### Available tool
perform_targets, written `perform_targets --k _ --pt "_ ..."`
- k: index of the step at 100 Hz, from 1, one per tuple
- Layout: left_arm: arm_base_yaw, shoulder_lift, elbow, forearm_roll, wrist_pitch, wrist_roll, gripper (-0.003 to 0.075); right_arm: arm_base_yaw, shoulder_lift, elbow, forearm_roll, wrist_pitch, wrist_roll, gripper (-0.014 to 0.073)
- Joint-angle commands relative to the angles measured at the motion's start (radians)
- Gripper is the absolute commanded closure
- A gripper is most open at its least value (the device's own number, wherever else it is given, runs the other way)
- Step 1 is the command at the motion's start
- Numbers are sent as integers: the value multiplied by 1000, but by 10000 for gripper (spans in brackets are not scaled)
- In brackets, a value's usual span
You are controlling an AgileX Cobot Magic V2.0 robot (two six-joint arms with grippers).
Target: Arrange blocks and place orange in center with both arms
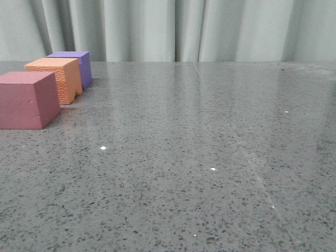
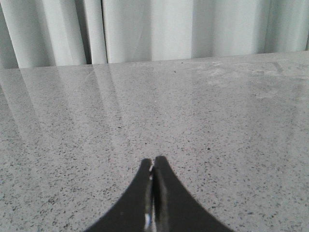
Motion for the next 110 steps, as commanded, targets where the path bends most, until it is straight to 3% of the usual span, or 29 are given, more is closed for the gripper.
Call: perform_targets --k 1,53,110 --pt "34 -21 29 -88 -167 78 739 -6 -19 -14 1 -82 -7 653" --pt "159 -332 327 -136 -171 78 739 -6 -19 -14 1 -82 -7 653" --pt "159 -397 376 -157 -182 47 739 -6 -19 -14 1 -82 -7 653"
